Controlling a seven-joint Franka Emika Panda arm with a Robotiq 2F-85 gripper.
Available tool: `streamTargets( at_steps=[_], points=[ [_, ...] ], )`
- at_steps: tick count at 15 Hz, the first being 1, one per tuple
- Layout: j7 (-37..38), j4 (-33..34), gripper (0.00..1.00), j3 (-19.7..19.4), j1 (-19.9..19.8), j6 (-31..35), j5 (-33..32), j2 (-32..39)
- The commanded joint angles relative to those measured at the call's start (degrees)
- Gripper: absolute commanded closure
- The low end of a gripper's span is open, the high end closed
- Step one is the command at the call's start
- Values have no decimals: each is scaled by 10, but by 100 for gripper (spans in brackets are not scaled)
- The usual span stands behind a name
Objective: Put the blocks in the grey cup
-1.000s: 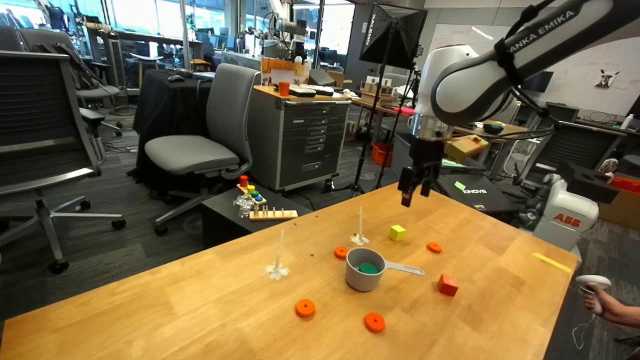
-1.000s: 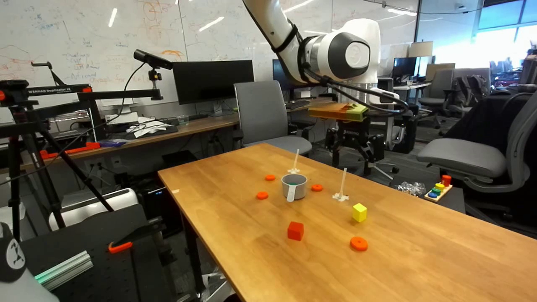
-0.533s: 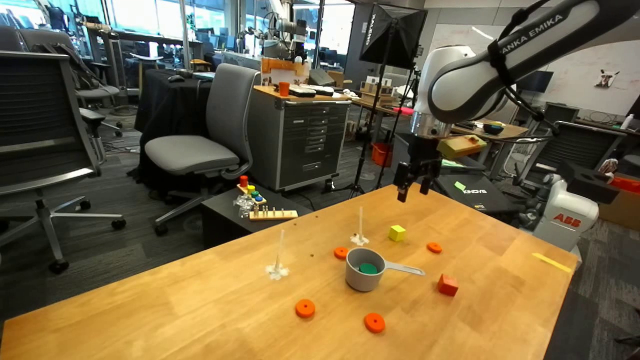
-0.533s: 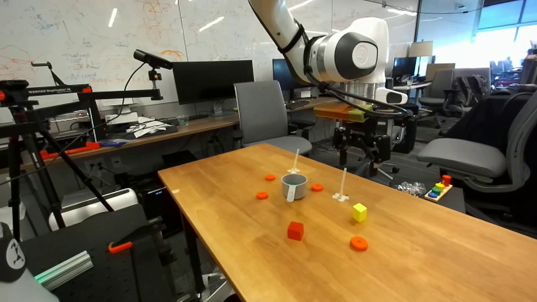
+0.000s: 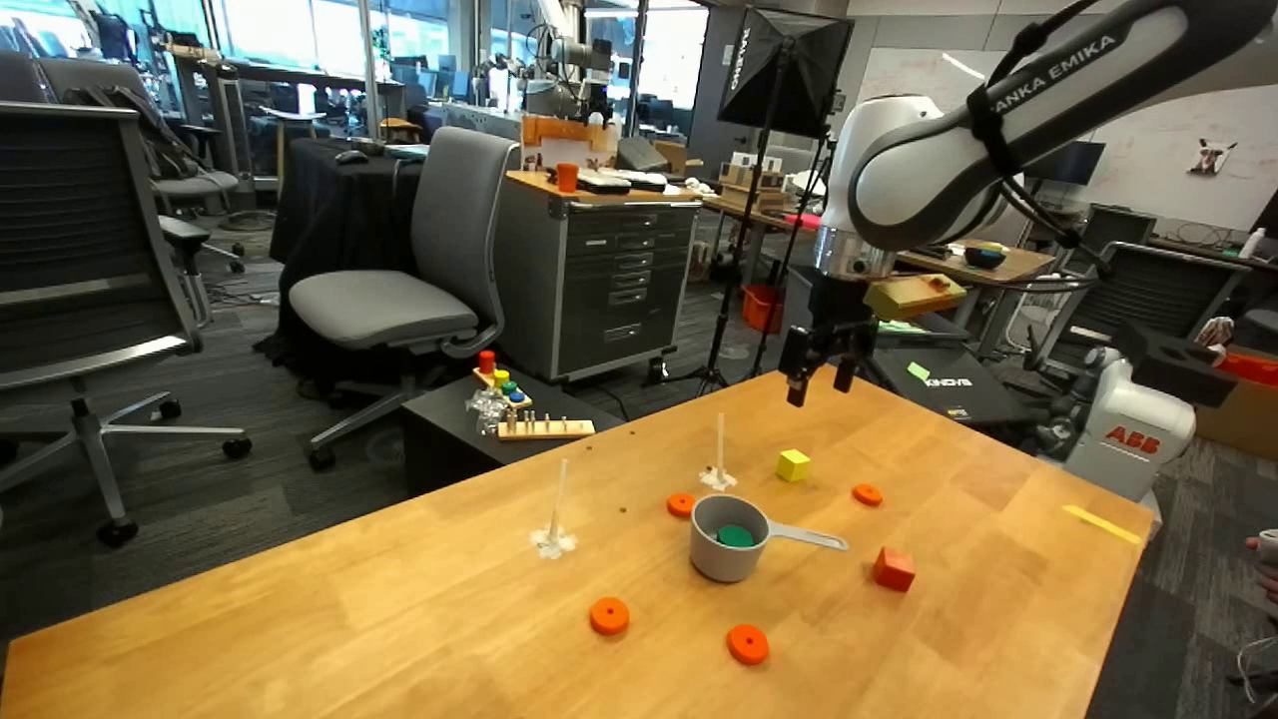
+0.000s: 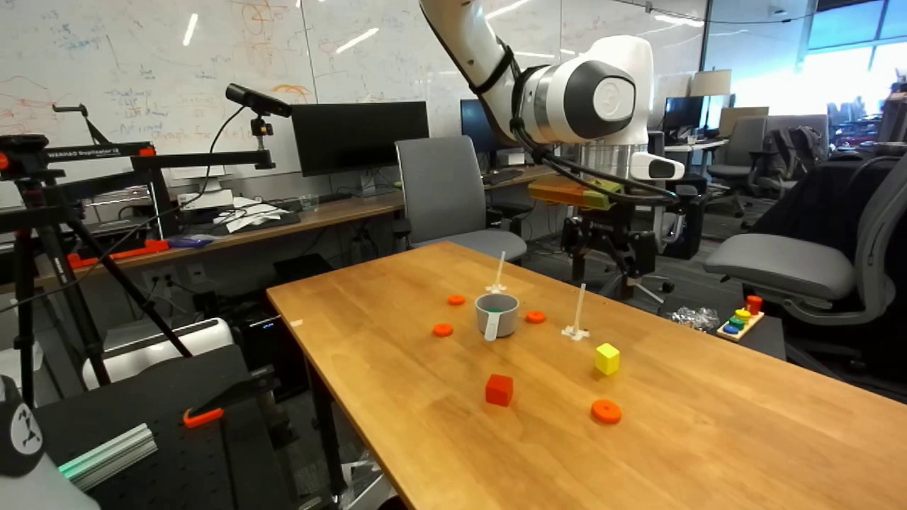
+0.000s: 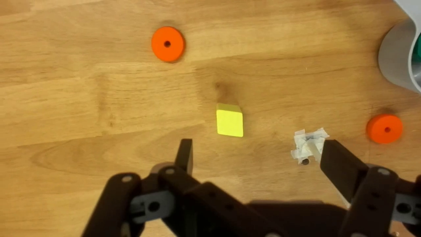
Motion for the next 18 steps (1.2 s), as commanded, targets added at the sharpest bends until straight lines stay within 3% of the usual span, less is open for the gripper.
streamTargets(
  at_steps=[1,7,17,18],
  points=[
    [34,53,0,-12,5,-11,3,40],
    [62,116,0,-30,4,-21,-1,120],
    [65,219,0,-23,12,-57,3,212],
    [63,227,25,-21,13,-57,3,218]
  ],
)
